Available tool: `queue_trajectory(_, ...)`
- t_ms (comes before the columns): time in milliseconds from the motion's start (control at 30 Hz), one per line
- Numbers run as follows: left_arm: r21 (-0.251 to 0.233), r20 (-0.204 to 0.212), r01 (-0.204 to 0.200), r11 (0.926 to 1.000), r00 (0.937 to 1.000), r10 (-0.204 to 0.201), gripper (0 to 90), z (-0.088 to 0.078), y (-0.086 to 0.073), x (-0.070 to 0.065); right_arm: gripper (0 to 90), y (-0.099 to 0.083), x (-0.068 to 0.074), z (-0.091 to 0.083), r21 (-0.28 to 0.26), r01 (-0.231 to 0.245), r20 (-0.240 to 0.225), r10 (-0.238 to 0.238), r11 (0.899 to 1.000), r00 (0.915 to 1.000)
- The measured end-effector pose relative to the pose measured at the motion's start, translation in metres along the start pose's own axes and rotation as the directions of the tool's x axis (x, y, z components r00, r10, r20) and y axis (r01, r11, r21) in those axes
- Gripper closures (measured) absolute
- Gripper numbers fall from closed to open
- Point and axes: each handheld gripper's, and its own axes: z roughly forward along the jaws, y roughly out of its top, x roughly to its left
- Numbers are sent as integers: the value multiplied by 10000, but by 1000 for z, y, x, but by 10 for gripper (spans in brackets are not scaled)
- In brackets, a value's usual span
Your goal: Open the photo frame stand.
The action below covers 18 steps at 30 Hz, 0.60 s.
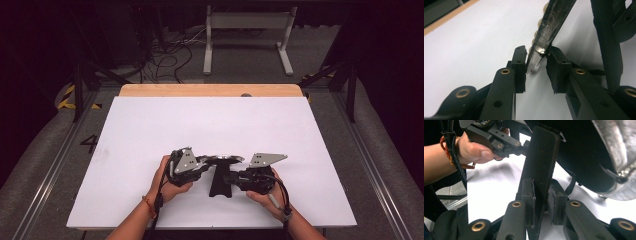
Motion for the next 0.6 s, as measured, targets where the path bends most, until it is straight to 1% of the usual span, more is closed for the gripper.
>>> queue_trajectory(33, -6, -44, -10, 10000, 10000, 10, 699, 0, 0, 0, 777, 0, -1, 1, -31, -78, -5, 78, 10000, 10000)
queue_trajectory(67, 27, -149, -137, 9999, 9998, 137, 698, 0, 1, -1, 776, 1, -1, 1, -46, -71, 8, 71, 10000, 10000)
queue_trajectory(133, 16, -209, -206, 9998, 9996, 206, 699, 1, 2, -1, 770, 0, -2, 0, -98, -126, 94, 127, 9999, 9999)
queue_trajectory(233, -35, -307, -168, 9999, 9994, 167, 694, 1, 2, 0, 771, 0, -2, 0, -177, -167, 257, 171, 9997, 9995)
queue_trajectory(300, -49, -373, -171, 9998, 9992, 169, 688, 2, 1, 0, 774, -1, -3, 1, -187, -213, 249, 218, 9996, 9995)
queue_trajectory(400, 21, -657, -226, 9997, 9976, 227, 685, 2, 1, 0, 778, -2, -3, 2, -146, -249, 262, 252, 9996, 9993)
queue_trajectory(467, -8, -698, -178, 9998, 9974, 177, 688, 3, 1, 1, 778, -2, -4, 2, -117, -288, 306, 291, 9995, 9991)
queue_trajectory(533, 3, -830, -198, 9998, 9964, 198, 685, 3, 1, 1, 783, -3, -5, 2, -145, -380, 222, 383, 9992, 9990)
queue_trajectory(600, 1, -870, -189, 9998, 9960, 189, 681, 3, 1, 2, 782, -4, -5, 3, -108, -342, 251, 344, 9994, 9991)
